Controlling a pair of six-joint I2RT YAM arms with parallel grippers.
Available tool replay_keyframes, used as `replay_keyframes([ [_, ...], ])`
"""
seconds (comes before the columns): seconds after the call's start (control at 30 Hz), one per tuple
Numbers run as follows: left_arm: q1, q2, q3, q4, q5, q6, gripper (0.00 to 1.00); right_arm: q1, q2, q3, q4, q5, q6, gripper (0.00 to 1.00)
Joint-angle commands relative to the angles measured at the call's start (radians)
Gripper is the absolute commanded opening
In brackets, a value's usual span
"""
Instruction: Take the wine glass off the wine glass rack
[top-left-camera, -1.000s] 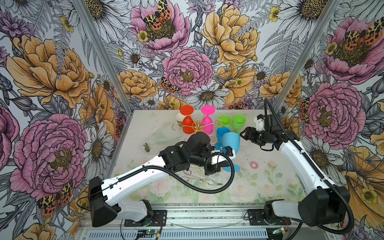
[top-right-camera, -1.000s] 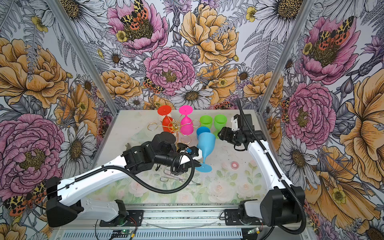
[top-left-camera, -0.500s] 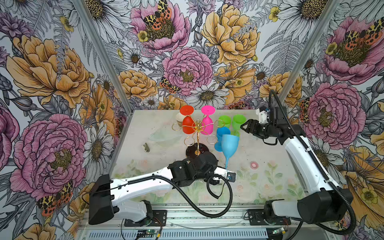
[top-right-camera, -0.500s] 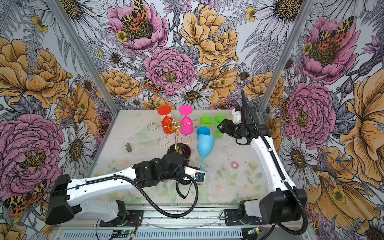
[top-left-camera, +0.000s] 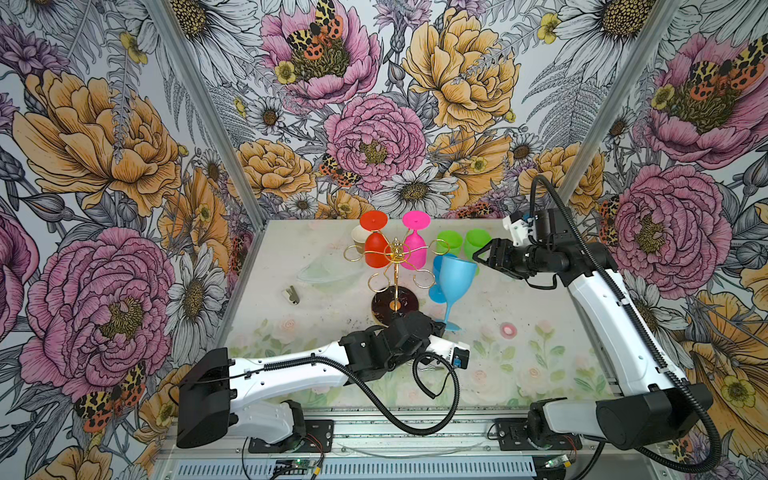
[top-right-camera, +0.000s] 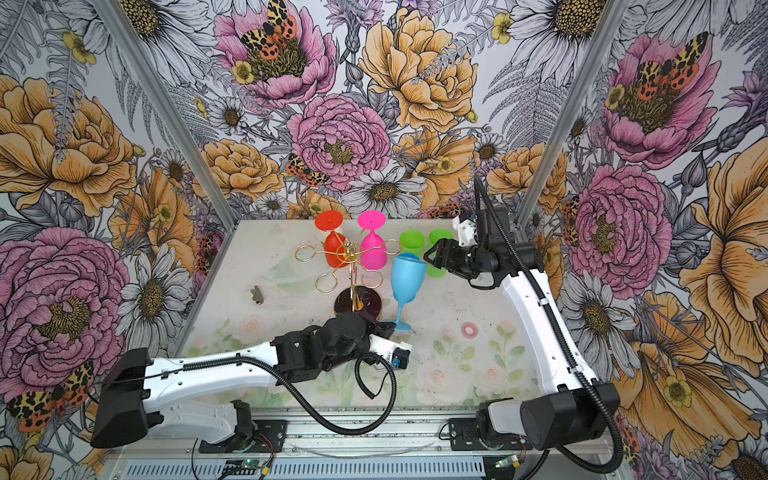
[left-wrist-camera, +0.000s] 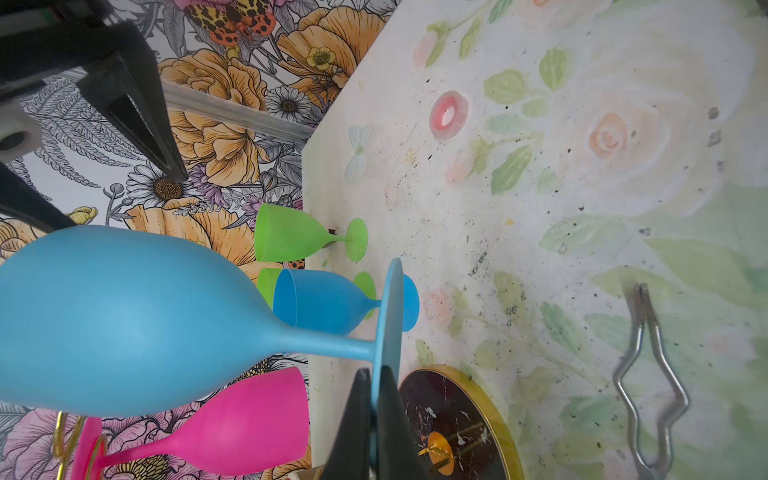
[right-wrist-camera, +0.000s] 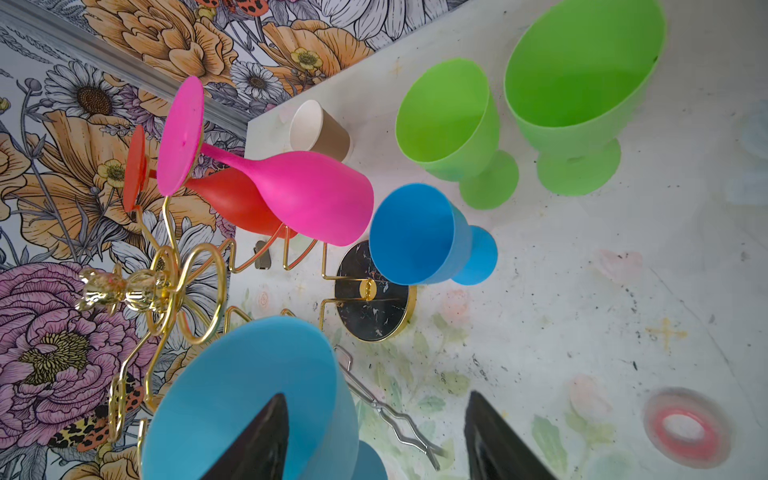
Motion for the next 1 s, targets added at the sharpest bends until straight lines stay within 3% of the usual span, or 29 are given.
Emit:
replay_keyframes([
  [0.0, -0.014, 0.007, -0.017, 0.096, -0.066, 0.064, 0.00, 0.004, -0.019, 0.055, -0.052, -0.015, -0.021, 0.68],
  [0.4, -0.046, 0.077, -0.065, 0.256, -0.186, 0.208, 0.00, 0.037, 0.020, 0.119, -0.150, -0.022, -0.071, 0.61],
  [0.97, -0.061, 0.156, -0.119, 0.515, -0.286, 0.368, 0.00, 0.042, 0.097, 0.223, -0.302, 0.009, -0.171, 0.33],
])
